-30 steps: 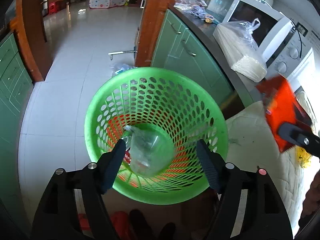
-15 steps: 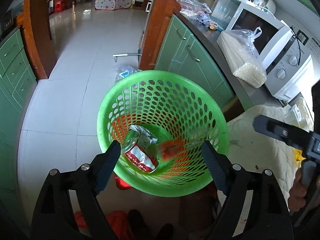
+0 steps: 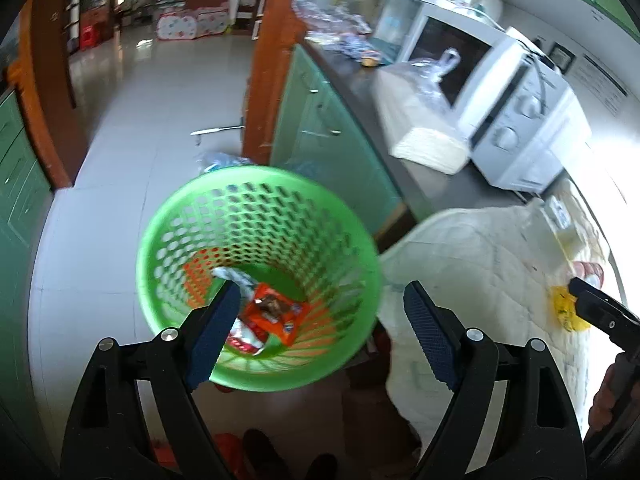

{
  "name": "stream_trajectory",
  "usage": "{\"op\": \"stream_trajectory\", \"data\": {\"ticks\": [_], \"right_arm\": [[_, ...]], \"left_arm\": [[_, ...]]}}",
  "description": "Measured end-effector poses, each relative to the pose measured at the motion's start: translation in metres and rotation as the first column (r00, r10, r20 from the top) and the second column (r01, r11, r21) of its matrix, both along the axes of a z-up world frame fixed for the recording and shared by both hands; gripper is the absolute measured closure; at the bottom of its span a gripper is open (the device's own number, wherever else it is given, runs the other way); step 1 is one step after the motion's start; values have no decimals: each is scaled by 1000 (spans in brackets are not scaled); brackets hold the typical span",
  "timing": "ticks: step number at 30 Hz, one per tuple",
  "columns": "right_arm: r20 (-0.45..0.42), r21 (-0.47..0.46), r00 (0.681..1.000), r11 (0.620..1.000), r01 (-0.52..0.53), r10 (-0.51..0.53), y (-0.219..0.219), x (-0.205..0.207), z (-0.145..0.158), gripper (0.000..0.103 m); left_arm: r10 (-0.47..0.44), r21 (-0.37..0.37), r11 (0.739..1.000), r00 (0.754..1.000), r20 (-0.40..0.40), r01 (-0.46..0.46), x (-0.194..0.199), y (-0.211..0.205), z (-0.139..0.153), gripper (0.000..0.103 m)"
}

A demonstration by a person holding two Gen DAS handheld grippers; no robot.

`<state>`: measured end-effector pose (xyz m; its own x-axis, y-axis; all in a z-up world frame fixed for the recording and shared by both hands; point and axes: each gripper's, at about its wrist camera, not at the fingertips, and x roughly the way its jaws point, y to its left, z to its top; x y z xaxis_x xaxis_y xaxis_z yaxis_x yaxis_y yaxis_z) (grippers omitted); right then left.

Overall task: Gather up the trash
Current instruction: 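Grasp the yellow plastic bag with the right tool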

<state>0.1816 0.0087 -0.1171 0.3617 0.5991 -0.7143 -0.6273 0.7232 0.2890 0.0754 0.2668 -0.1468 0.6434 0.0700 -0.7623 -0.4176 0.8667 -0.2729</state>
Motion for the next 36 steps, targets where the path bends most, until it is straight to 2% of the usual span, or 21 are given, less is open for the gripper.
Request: {"op": "stream_trajectory", "data": {"ticks": [7, 10, 14, 27, 28, 30, 32, 36], "right_arm": [[72, -99, 989, 986, 133, -126, -97, 19, 2, 16], [76, -154, 988, 978, 142, -131, -120, 32, -6, 16], [77, -214, 993, 972, 100, -85, -130, 44, -22, 16], [44, -290, 998, 956, -37, 52, -129, 68, -61, 16], [41, -298, 997, 953, -50, 66, -128, 67, -64, 17], [46, -316, 996, 947, -58, 76, -127, 67, -67, 26], [33, -320, 996, 945, -71, 86, -127, 67, -71, 39], [45, -323, 995, 944, -68, 87, -129, 64, -72, 55]], "left_arm": [[-86, -5, 996, 996, 10, 86, 20, -41, 10, 20], [-123, -10, 992, 992, 11, 123, 29, -58, 13, 17], [-159, -7, 987, 987, 13, 159, 40, -77, 17, 14], [-246, -34, 969, 969, -3, 245, 79, -119, 24, 14], [-249, -37, 968, 968, -4, 249, 82, -122, 24, 14], [-260, -41, 965, 965, -10, 260, 90, -129, 24, 14], [-272, -41, 962, 962, -13, 272, 95, -136, 24, 14], [-300, -55, 953, 954, -16, 299, 108, -150, 27, 14]]}}
